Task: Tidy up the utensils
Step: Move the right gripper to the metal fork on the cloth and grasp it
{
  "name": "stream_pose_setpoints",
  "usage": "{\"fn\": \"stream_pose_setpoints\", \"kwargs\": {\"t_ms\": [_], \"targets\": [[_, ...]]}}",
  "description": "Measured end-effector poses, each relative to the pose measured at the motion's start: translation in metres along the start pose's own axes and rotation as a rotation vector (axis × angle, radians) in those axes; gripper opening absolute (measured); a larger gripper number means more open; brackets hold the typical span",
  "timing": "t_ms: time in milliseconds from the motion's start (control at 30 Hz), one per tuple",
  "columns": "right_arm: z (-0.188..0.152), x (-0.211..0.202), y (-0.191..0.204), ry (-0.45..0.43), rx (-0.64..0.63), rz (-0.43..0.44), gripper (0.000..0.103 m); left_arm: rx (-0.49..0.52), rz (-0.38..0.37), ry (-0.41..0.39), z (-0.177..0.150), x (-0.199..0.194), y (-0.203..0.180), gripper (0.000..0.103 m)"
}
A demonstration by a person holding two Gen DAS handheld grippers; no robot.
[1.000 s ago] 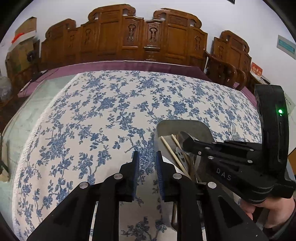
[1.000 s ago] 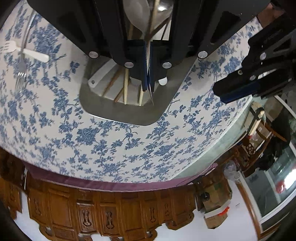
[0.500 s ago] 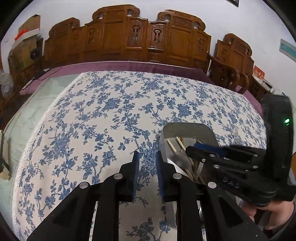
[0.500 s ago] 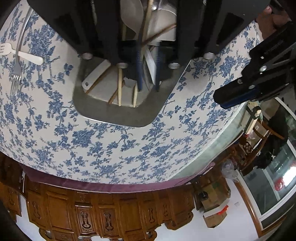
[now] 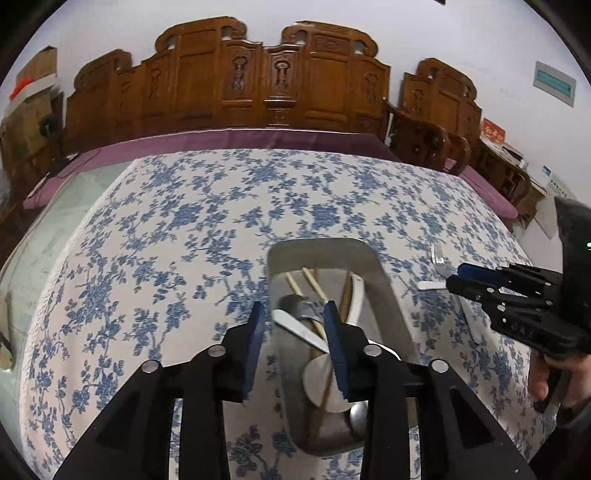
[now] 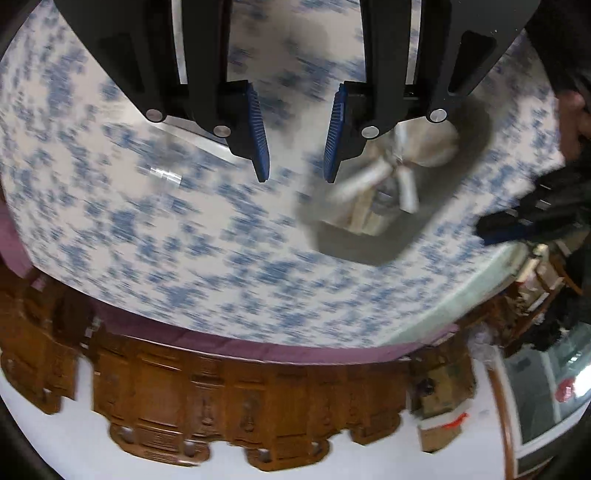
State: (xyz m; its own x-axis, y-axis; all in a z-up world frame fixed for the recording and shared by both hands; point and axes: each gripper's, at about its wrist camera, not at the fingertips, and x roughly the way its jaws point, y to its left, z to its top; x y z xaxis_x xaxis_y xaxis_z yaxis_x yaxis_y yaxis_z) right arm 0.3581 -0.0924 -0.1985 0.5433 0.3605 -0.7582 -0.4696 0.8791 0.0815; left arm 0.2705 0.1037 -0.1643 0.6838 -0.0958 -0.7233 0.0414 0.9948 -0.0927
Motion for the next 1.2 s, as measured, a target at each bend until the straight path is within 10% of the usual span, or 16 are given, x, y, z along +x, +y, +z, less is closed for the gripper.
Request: {"fn": "stream_pose_setpoints", "kwargs": {"t_ms": [500,967,1067,1200], "targets": [[-0.045,0.037,-0.069,0.141,0.106,-0.115,0.033,0.052,-0.034,-0.003,-0.009,0.002,-0.036,0.084],[-0.039,0.053,-0.065,0.178,0.055,-0.171,0.033,0.095,-0.037,0.022,-0.019,0.008,-0.059,0.086],[-0.040,0.053,-0.063,0.189,0.051,-0.158,0.012,0.102,-0.042,0.016,-0.020,0.005,-0.063,0.086],[-0.045,0.047,-0.062,0.188,0.041,-0.141,0.009,0.122,-0.048,0.014,-0.023,0.002,-0.074,0.086]]}}
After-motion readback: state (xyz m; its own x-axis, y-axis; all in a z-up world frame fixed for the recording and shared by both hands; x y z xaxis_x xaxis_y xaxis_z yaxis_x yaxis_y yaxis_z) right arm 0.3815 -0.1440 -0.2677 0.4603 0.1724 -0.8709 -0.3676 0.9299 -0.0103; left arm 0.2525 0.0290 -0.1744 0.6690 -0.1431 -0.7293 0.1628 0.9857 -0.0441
